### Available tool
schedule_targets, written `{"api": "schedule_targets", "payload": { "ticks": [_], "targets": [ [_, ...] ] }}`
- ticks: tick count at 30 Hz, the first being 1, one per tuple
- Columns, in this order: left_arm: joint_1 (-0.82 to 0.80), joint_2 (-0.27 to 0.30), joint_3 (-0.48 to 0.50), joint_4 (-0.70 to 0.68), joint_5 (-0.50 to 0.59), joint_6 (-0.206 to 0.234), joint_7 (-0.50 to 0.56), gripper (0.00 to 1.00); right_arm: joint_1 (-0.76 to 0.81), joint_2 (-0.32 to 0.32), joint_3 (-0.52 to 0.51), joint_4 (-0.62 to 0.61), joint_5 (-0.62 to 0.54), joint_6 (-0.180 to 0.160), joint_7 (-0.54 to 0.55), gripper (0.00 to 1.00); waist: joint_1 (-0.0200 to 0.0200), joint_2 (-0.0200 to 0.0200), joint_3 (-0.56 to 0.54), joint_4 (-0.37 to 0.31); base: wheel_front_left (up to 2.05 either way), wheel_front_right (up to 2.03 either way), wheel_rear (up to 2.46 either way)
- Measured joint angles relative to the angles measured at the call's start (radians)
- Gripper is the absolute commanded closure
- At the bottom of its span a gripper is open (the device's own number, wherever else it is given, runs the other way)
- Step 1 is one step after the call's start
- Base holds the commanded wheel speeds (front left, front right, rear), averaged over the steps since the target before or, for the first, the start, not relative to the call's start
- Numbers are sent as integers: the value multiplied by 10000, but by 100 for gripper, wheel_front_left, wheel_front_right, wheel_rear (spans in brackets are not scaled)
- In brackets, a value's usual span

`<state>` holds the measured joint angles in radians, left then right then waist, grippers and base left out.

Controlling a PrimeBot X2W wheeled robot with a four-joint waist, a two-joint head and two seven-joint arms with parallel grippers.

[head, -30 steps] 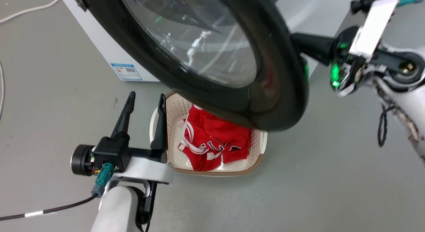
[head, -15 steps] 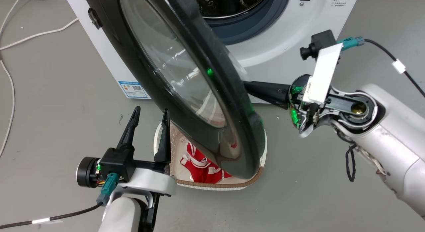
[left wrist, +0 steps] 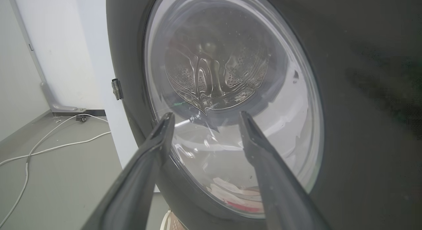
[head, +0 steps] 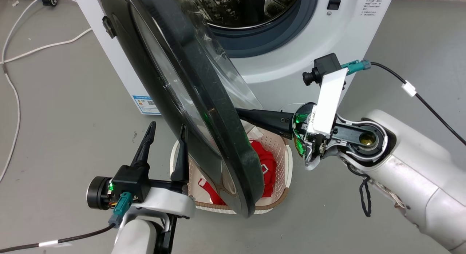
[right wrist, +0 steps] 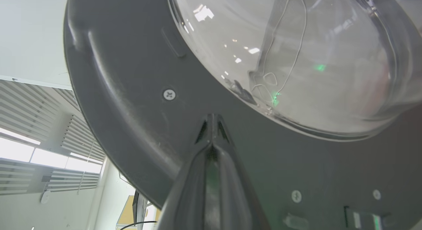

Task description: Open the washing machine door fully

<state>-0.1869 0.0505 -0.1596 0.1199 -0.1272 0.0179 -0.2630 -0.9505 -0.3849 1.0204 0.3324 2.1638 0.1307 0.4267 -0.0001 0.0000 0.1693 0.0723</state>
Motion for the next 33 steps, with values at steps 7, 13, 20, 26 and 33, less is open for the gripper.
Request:
{"api": "schedule_targets", "payload": {
  "ticks": [7,13,20,26,33],
  "targets": [
    [102,0,31,17,-19,8,0,0,431,98,-711,251,31,0,-2104,100,0,0,-178,-78,0,0,0],
    [254,2,201,40,8,8,0,0,1461,-159,-2203,13,430,0,-3670,100,0,0,-410,-255,0,0,0],
    [836,0,604,6,23,58,0,0,4730,-686,-4426,-1214,652,0,-4769,100,-1,0,-888,-733,0,0,0],
    [993,-2,633,42,13,58,0,0,6102,-646,-5327,-1735,343,0,-5223,100,-1,0,-1000,-836,0,0,0],
    [999,-2,623,92,12,38,0,0,6782,-510,-5762,-1718,-1254,0,-6403,0,0,0,-1030,-839,0,0,0]
  ]
}}
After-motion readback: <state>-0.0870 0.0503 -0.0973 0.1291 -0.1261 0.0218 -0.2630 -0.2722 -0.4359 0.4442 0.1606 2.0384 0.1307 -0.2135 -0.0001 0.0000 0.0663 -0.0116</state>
